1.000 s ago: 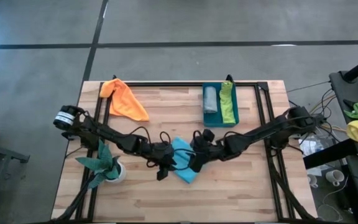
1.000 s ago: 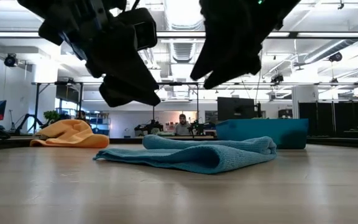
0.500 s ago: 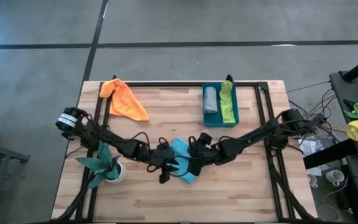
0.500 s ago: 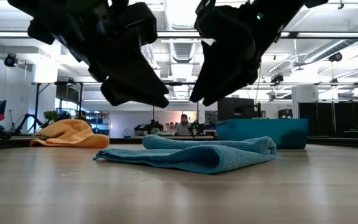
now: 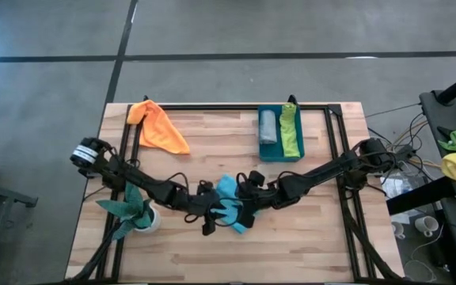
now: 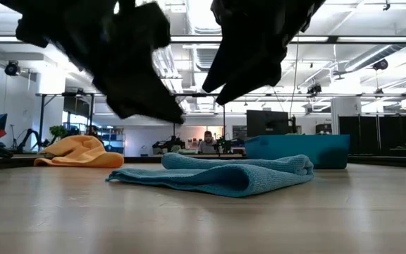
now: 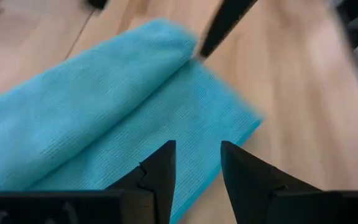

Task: Roll microfiber towels into tight, uniform cylinder then place into a basket
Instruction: Roll the blue towel

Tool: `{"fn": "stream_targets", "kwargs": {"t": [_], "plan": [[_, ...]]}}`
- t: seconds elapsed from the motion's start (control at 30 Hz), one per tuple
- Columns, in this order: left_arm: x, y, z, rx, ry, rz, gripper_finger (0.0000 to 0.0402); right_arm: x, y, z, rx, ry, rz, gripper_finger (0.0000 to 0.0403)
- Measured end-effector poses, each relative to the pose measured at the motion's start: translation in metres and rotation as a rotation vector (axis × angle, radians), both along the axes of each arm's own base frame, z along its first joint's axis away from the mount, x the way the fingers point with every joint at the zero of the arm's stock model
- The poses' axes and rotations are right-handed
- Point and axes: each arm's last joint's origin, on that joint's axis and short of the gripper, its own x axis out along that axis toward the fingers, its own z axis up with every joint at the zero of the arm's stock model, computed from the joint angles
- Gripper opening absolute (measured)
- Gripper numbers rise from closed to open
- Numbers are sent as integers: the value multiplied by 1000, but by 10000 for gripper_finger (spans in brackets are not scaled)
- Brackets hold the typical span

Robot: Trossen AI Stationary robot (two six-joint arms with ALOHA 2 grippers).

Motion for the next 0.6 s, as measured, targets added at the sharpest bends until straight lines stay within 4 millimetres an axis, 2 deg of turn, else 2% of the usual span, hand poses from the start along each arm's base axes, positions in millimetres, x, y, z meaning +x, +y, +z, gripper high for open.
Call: {"fn": "stream_targets", "kwargs": {"t": [0.2,0.3,0.43,0.6], "plan": [[-6,-9,12,-8,-32,-30,111,-3,-2,-1,-38,49,5,261],[-3,-9,0,11,-1,-22,111,-10,-11,-12,-79,116,-35,260],[5,-10,-19,40,2,15,111,-10,-21,-21,-69,108,-65,260],[8,-12,-46,72,82,13,111,5,-20,-36,-76,85,-26,260]]}}
